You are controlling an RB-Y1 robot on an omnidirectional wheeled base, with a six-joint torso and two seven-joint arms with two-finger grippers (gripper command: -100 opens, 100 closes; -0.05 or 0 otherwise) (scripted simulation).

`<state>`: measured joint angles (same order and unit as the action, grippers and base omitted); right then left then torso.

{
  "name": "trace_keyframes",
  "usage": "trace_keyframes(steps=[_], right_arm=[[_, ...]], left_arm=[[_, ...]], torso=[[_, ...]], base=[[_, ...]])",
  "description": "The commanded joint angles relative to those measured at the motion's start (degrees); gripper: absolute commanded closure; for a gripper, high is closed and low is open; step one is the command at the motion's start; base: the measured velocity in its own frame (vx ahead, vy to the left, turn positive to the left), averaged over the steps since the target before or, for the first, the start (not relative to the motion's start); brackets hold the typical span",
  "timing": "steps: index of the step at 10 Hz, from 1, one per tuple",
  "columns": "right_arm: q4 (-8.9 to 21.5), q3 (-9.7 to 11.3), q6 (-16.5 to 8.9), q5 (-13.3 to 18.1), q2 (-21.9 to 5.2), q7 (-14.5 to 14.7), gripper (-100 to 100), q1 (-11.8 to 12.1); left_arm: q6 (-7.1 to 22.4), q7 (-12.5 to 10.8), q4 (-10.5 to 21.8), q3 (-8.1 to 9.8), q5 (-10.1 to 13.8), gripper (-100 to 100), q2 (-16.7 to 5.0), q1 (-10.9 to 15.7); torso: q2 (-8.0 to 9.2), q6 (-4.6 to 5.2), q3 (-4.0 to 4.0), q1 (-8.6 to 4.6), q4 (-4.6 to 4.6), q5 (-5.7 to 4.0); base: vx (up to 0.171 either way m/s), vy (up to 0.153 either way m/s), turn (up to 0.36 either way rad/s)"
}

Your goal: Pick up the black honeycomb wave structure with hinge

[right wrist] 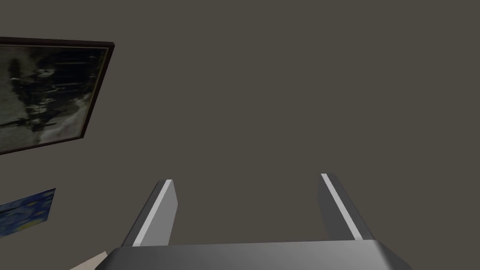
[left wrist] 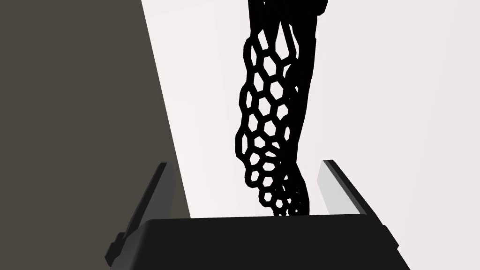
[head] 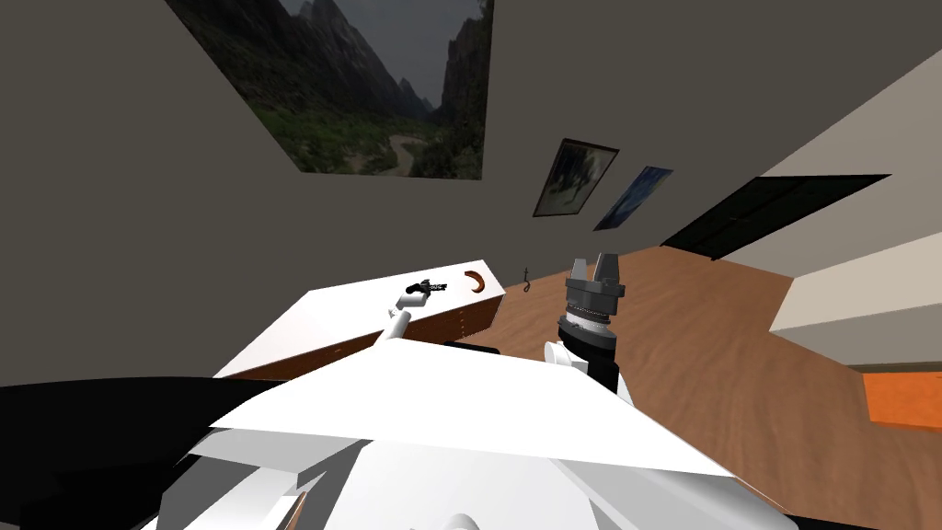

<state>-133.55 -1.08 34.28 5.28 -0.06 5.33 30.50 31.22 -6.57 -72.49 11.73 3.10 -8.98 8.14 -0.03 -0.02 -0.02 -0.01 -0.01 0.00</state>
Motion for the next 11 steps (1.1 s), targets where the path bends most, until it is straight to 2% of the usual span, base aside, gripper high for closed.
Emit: trace_keyframes(steps=[1, 5, 6, 7, 11], right_arm=[[0.0, 0.0, 0.0, 0.0, 0.0, 0.0, 0, 0.0], [0.0, 0.0, 0.0, 0.0, 0.0, 0.0, 0, 0.0], [0.0, 0.0, 0.0, 0.0, 0.0, 0.0, 0, 0.0], [0.0, 0.0, 0.0, 0.0, 0.0, 0.0, 0, 0.01], [0.0, 0.0, 0.0, 0.0, 0.0, 0.0, 0, 0.01]], left_arm=[[-1.0, -0.39, 1.75, 0.74, -0.27, -100, -0.27, 0.72], [-3.64, -1.6, 6.78, 3.09, -1.59, -100, -0.73, 2.88], [-3.38, -1.33, 6.26, 2.65, -1.3, -100, -0.7, 2.58], [-3.56, -1.41, 6.43, 2.72, -1.35, 100, -0.71, 2.65], [-3.48, -1.41, 6.46, 2.71, -1.33, 100, -0.69, 2.61]], torso=[[0.0, 0.0, 0.0, 0.0, 0.0, 0.0], [0.07, -0.02, 0.04, 0.06, 0.01, 0.01], [0.06, 0.0, 0.04, 0.05, 0.01, 0.01], [0.04, -0.04, 0.03, 0.03, 0.01, 0.01], [0.04, -0.04, 0.04, -0.04, 0.04, -0.03]], base=[[-0.014, 0.016, -0.117], [-0.016, 0.019, -0.105], [-0.007, 0.011, -0.036], [0.0, 0.0, 0.0], [0.0, 0.0, 0.0]])
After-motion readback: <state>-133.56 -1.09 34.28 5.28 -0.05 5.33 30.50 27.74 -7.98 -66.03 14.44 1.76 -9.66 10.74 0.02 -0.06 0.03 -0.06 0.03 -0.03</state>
